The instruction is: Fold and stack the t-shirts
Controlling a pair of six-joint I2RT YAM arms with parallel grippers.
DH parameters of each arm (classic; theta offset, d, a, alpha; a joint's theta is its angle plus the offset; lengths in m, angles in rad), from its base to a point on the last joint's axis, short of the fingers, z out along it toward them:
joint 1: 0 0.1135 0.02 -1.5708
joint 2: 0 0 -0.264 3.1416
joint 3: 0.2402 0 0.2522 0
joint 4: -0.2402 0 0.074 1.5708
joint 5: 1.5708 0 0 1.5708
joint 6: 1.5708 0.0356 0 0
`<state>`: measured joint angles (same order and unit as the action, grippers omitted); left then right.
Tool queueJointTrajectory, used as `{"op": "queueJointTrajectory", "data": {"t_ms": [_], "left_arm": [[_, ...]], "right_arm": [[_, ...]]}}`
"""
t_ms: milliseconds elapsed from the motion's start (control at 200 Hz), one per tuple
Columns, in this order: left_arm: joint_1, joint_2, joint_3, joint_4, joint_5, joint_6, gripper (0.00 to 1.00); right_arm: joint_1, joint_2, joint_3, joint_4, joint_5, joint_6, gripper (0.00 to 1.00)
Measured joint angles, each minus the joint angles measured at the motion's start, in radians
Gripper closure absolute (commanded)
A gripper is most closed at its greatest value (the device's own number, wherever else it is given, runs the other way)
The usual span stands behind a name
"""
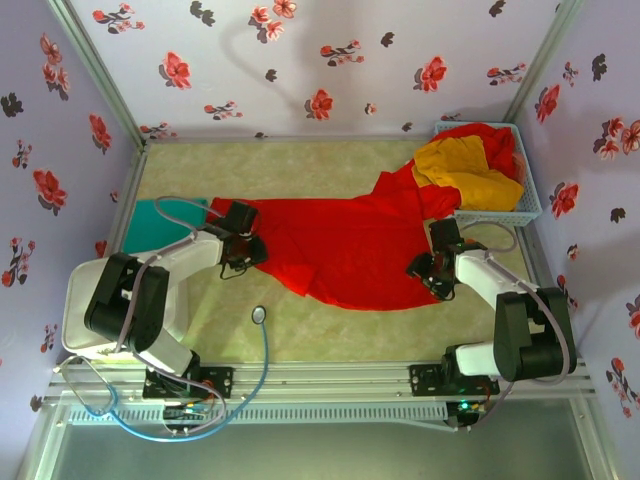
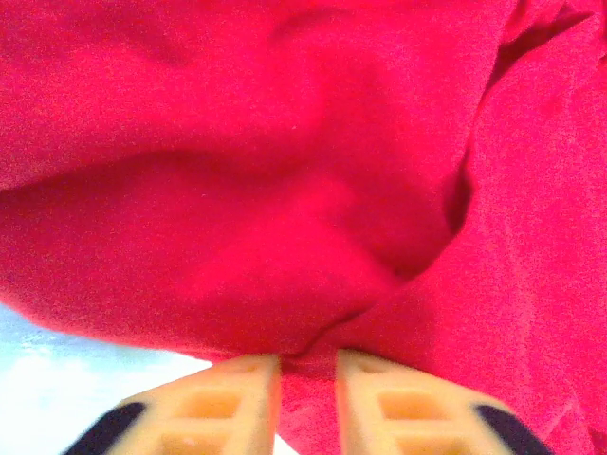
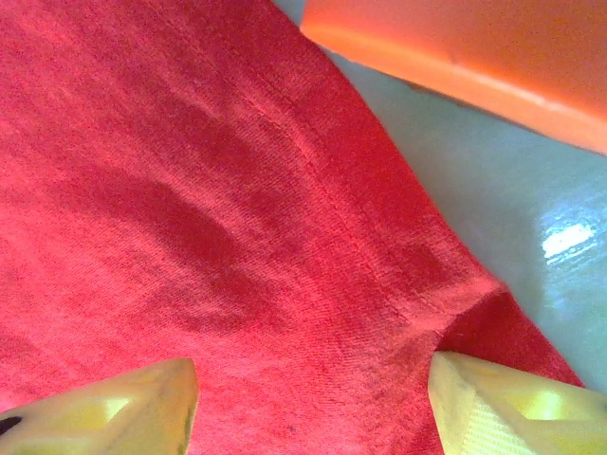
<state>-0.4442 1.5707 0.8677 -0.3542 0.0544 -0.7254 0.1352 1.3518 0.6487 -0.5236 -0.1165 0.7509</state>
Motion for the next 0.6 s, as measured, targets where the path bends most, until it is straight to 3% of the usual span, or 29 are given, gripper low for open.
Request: {"op": "queueJointTrajectory", "data": {"t_ms": [125,240,360,600], "left_arm": [[0.000,-0.003,0.000,0.003,0.003,-0.006,1.00],[0.000,-0.013,0.000,0.000,0.003,-0.008,1.00],[0.000,-0.028,-0.003,-0.027,0.002,0.000,0.78],[0.000,-0.058,-0.026,-0.031,0.000,0.019,0.73]], "right_arm": [[0.000,0.005,0.003,0.002,-0.006,-0.001,0.35],[0.000,0.016,0.011,0.004,-0.018,-0.004,0.34],[0.000,0.018,0.014,0.004,-0.022,-0.010,0.34],[0.000,0.021,0.014,0.004,-0.023,-0.011,0.35]]}}
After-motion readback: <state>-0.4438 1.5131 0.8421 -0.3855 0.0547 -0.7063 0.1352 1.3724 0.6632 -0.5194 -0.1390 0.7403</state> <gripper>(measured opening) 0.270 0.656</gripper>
